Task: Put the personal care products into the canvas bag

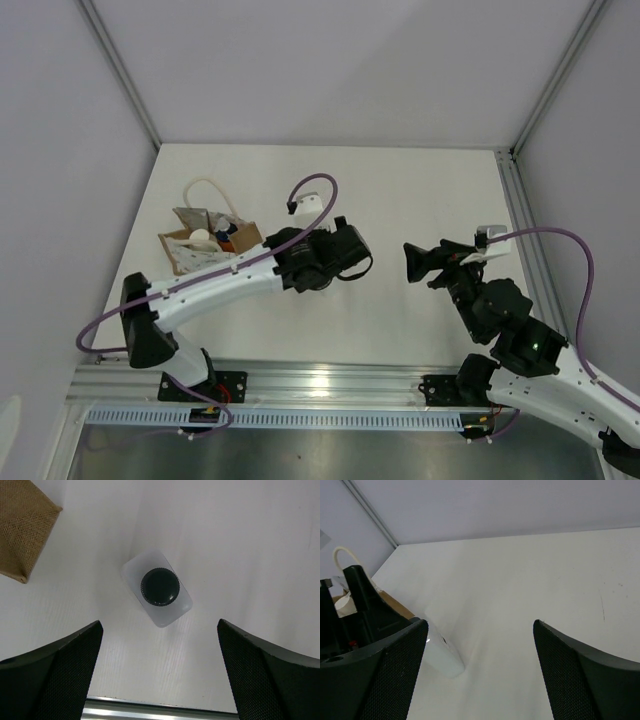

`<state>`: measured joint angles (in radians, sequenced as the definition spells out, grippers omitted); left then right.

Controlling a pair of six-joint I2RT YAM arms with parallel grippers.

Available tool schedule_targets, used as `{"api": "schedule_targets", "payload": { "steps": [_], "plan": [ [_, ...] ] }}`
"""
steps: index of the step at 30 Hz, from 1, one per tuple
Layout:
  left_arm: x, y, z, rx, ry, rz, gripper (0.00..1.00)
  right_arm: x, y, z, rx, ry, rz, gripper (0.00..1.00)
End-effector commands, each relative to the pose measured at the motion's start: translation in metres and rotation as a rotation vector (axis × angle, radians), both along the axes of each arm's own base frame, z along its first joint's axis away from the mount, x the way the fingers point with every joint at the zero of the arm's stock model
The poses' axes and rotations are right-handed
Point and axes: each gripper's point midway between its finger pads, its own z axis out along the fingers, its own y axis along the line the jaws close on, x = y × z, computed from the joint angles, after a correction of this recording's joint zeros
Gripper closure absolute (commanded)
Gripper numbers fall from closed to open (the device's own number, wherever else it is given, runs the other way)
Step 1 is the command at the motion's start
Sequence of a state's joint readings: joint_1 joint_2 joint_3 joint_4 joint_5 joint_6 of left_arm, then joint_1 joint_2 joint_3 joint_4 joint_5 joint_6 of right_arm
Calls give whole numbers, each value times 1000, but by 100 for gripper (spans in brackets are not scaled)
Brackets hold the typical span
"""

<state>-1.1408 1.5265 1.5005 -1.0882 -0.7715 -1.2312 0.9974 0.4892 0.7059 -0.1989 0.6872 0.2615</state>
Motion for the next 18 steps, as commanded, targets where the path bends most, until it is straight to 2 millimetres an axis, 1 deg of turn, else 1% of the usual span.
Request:
{"api": "schedule_targets", "payload": {
  "steps": [1,3,4,6,8,10,11,13,14,17,18],
  "plan": [
    [2,9,-1,12,60,90,1,0,0,13,44,-19,0,10],
    [6,0,-2,-34,67,68,1,0,1,14,42,-18,2,10],
    [10,-9,0,-72,55,45,1,0,2,13,35,-17,4,10],
    [13,-9,-7,-98,85,63,1,0,3,13,33,-15,11,10],
    [19,-5,-12,-96,93,92,1,0,4,12,29,-14,12,10],
    [23,-8,-18,-100,114,83,1,0,5,12,27,-13,15,10],
    [32,-16,-20,-118,108,71,1,0,6,13,26,-14,21,10],
    [35,-22,-28,-114,125,60,1,0,6,13,22,-14,26,10],
    [38,-24,-36,-100,137,65,1,0,6,13,22,-14,26,10],
    [44,-24,-44,-60,140,82,1,0,7,12,19,-14,27,10],
    [44,-20,-57,-14,168,95,1,0,7,13,19,-14,30,10]
  ]
}}
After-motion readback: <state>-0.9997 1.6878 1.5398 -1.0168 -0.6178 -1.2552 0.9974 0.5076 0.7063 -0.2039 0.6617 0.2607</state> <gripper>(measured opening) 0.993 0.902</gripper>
